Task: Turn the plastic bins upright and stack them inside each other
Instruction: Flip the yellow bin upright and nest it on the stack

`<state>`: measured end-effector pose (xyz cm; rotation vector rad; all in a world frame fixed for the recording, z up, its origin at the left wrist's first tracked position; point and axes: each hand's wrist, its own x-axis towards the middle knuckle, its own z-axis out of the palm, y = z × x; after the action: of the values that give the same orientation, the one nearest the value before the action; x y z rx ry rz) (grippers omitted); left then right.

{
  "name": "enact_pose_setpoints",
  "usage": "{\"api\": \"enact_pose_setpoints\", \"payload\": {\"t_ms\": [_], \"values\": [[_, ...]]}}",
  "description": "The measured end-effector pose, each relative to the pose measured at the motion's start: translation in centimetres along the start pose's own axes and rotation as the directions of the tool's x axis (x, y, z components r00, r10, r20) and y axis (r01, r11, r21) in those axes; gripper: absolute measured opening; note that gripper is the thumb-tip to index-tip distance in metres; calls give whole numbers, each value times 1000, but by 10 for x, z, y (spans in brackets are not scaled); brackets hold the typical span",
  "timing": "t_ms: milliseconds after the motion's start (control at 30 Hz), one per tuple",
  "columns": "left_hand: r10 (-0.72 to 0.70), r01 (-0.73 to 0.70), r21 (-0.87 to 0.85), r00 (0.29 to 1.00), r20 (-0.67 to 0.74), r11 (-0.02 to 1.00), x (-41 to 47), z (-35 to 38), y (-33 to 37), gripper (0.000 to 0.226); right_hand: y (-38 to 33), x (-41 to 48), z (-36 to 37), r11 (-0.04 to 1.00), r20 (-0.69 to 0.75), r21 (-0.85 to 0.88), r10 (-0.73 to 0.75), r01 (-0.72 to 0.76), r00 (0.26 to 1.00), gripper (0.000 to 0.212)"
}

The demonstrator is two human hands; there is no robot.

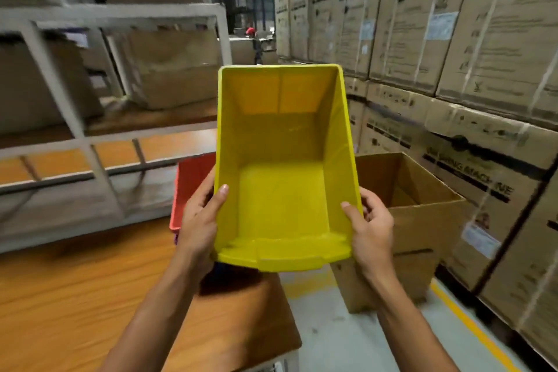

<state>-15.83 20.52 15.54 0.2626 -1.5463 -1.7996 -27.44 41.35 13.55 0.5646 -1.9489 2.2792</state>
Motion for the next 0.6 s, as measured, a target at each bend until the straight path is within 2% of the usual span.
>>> {"api": "enact_pose_setpoints", "payload": {"t_ms": [133, 267, 333, 500, 600], "values": [[9, -5, 43, 994, -109, 999, 23, -27, 30, 30, -9, 29, 47, 1000, 155, 13, -25, 23, 988, 22], [-44, 46, 32, 998, -47, 998, 54, -53, 55, 32, -9, 65, 98, 997, 269, -81, 36, -15, 963, 16], [-100, 103, 36, 993, -66, 994, 72, -63, 60, 30, -8, 84, 124, 990, 301, -127, 94, -58, 949, 8], [-299, 314, 61, 937, -178, 948, 109, -80, 48, 17, -3, 120, 167, 949, 325, -279, 236, -145, 916, 23], [-392, 414, 47, 889, -235, 909, 126, -92, 35, 13, 11, 136, 183, 911, 316, -373, 300, -173, 900, 19]]}}
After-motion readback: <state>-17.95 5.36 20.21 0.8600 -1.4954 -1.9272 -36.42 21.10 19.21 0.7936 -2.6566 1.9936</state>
